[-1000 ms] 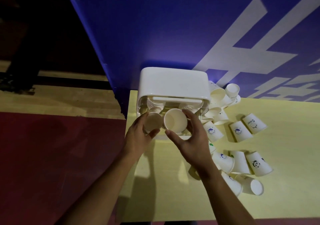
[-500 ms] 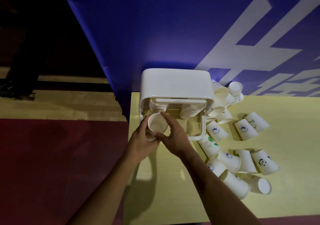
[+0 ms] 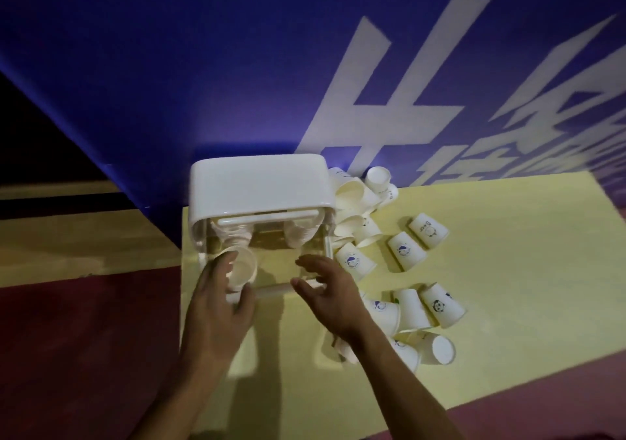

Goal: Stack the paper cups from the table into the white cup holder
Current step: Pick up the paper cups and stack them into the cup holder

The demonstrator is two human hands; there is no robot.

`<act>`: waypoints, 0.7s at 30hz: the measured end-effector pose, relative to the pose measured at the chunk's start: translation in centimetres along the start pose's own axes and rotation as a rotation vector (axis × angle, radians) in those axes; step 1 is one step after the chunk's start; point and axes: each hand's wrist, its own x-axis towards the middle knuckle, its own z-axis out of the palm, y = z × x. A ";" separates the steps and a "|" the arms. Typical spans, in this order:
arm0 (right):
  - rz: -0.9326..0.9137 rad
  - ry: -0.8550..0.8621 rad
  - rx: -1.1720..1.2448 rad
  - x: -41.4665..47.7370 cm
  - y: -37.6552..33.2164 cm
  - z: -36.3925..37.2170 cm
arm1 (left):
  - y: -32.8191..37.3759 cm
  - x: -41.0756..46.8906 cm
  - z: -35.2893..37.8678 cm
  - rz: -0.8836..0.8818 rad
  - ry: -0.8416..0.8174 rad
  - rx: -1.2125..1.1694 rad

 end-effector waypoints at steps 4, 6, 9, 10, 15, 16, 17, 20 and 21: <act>0.085 0.130 0.007 -2.0 3.1 -7.4 | 7.1 1.4 5.5 0.222 -0.175 0.007; 0.142 0.165 -0.001 -2.7 4.6 -10.7 | 10.8 2.9 8.9 0.289 -0.262 0.055; 0.186 0.221 0.034 -3.4 7.8 -15.5 | 15.3 6.0 15.0 0.380 -0.333 0.168; 0.192 0.232 0.041 -3.5 8.8 -16.9 | 16.4 7.5 17.2 0.423 -0.331 0.225; 0.221 0.234 0.091 -3.4 14.4 -23.1 | 19.8 14.8 26.4 0.281 -0.342 0.660; 0.231 0.230 0.103 -3.3 15.3 -23.9 | 19.8 15.6 27.4 0.172 -0.318 0.748; 0.241 0.226 0.121 -3.0 16.4 -24.9 | 19.8 16.2 28.6 0.077 -0.284 0.822; 0.257 0.211 0.149 -2.1 19.4 -27.3 | 19.2 16.8 30.8 -0.012 -0.172 0.971; 0.262 0.205 0.152 -1.7 20.2 -27.9 | 18.9 16.9 31.2 -0.004 -0.148 1.022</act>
